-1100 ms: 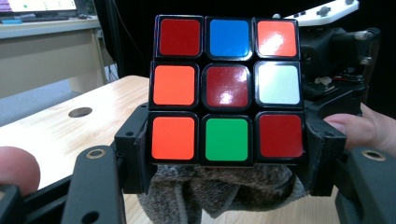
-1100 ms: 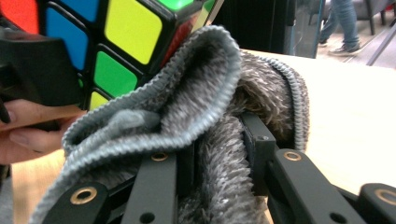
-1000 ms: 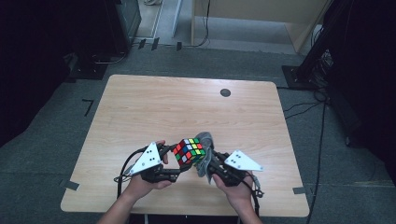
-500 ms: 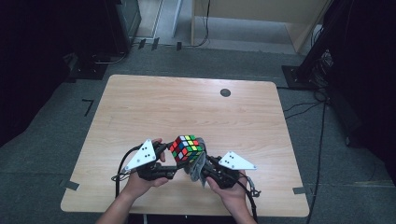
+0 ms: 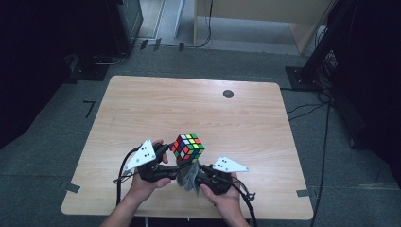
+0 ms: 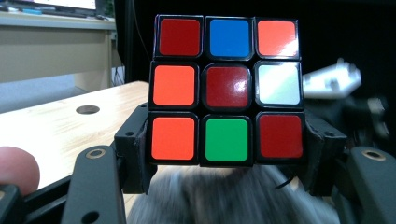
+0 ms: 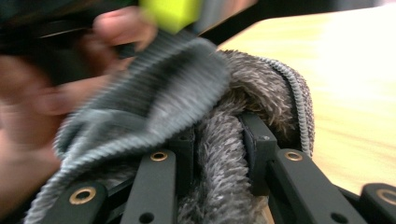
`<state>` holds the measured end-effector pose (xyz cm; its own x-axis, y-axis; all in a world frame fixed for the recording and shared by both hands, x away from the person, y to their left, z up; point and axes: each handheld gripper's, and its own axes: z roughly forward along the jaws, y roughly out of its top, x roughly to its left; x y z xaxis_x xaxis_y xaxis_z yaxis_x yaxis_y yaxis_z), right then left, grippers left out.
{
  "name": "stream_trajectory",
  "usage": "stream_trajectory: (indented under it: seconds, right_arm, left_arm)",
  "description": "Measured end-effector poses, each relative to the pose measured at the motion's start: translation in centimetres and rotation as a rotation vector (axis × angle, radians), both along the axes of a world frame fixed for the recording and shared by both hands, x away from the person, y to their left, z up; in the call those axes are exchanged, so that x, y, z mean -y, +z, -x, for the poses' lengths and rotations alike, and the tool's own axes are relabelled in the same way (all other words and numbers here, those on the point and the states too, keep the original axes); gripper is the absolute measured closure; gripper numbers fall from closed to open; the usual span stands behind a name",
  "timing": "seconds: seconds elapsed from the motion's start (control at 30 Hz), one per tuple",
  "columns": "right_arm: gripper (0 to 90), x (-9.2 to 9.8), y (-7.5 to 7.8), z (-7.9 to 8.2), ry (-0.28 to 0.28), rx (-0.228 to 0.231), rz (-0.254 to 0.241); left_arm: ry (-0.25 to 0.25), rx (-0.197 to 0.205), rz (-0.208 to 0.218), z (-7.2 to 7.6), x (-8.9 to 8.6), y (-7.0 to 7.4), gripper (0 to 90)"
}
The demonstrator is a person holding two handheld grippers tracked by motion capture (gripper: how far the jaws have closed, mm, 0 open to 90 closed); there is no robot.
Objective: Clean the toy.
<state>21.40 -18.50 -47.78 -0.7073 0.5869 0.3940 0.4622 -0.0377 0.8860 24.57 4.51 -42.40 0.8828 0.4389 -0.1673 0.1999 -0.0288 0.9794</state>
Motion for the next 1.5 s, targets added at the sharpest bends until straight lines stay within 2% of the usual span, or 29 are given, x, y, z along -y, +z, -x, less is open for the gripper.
stream_trajectory:
  seconds: [0.1, 0.17, 0.2, 0.3, 0.37, 0.47, 0.53, 0.57, 0.63, 0.73, 0.8, 0.83, 0.9, 0.97, 1.03, 1.1, 1.17, 1.27, 1.33, 1.4, 1.5]
  right_arm:
    - [70.7, -1.3, 0.3, 0.5, 0.057, 0.004, -0.055]
    - [71.1, -1.2, 0.7, 0.6, 0.044, 0.001, -0.103]
    - [71.6, -0.8, 0.8, 0.4, 0.025, -0.006, -0.135]
    - [73.1, 0.8, 0.6, -0.2, -0.045, -0.069, -0.226]
    - [74.2, 1.8, 0.1, -0.5, -0.085, -0.099, -0.263]
    - [75.1, 3.2, -0.5, -0.9, -0.176, -0.112, -0.309]
    - [75.3, 3.6, -0.6, -1.1, -0.204, -0.102, -0.296]
    - [75.3, 3.4, -0.6, -1.0, -0.198, -0.08, -0.272]
    - [75.3, 2.1, -0.4, -0.5, -0.139, -0.031, -0.219]
    - [75.1, -0.5, 0.3, 0.6, -0.009, 0.047, -0.161]
    - [75.1, -1.3, 0.9, 1.1, 0.009, 0.086, -0.146]
    - [75.3, -1.1, 1.0, 1.0, -0.004, 0.091, -0.151]
    - [76.0, 0.0, 1.2, 0.7, -0.045, 0.074, -0.181]
    - [76.3, 1.2, 0.8, 0.2, -0.093, 0.053, -0.195]
    - [76.7, 2.2, 0.3, -0.2, -0.155, 0.027, -0.229]
    - [76.7, 2.7, -0.1, -0.5, -0.191, 0.01, -0.229]
    - [76.5, 2.2, -0.2, -0.3, -0.164, 0.025, -0.207]
    - [75.8, 0.1, 0.5, 0.6, -0.05, 0.086, -0.168]
    - [75.6, -1.0, 1.1, 1.1, 0.005, 0.118, -0.168]
    - [75.6, -1.0, 1.4, 1.3, 0.004, 0.127, -0.172]
    - [75.8, 0.4, 1.2, 0.7, -0.055, 0.091, -0.201]
  left_arm:
    - [0.004, 0.007, -0.03, 0.2, 0.6, -0.4, 34.6]
    - [-0.004, 0.003, -0.039, 0.3, 0.9, -0.6, 34.6]
    - [-0.007, 0.001, -0.042, 0.3, 1.0, -0.6, 34.6]
    - [0.002, 0.004, -0.04, 0.3, 1.0, -0.6, 34.6]
    - [0.011, 0.005, -0.024, 0.3, 0.7, -0.5, 34.6]
    - [0.036, 0.003, -0.012, 0.1, 0.1, -0.3, 34.6]
    - [0.047, -0.007, 0.007, -0.1, -0.2, -0.2, 34.7]
    - [0.05, -0.014, 0.013, -0.2, -0.3, -0.2, 34.6]
    - [0.049, -0.024, 0.022, -0.3, -0.3, -0.2, 34.7]
    - [0.039, -0.024, -0.004, -0.1, 0.2, -0.4, 34.7]
    - [0.031, -0.021, -0.021, 0.0, 0.4, -0.5, 34.6]
    - [0.026, -0.022, -0.019, 0.0, 0.4, -0.5, 34.6]
    - [0.028, -0.023, -0.005, 0.0, 0.3, -0.4, 34.7]
    - [0.034, -0.025, 0.016, -0.1, 0.0, -0.2, 34.7]
    - [0.042, -0.023, 0.024, -0.1, -0.3, 0.0, 34.7]
    - [0.052, -0.02, 0.028, -0.2, -0.6, 0.1, 34.7]
    - [0.059, -0.03, 0.036, -0.3, -0.6, 0.0, 34.7]
    - [0.052, -0.03, 0.018, -0.2, -0.2, -0.2, 34.7]
    - [0.044, -0.027, -0.002, -0.1, 0.1, -0.4, 34.7]
    - [0.042, -0.021, -0.007, 0.0, 0.3, -0.4, 34.7]
    - [0.044, -0.028, 0.019, -0.1, 0.0, -0.2, 34.7]
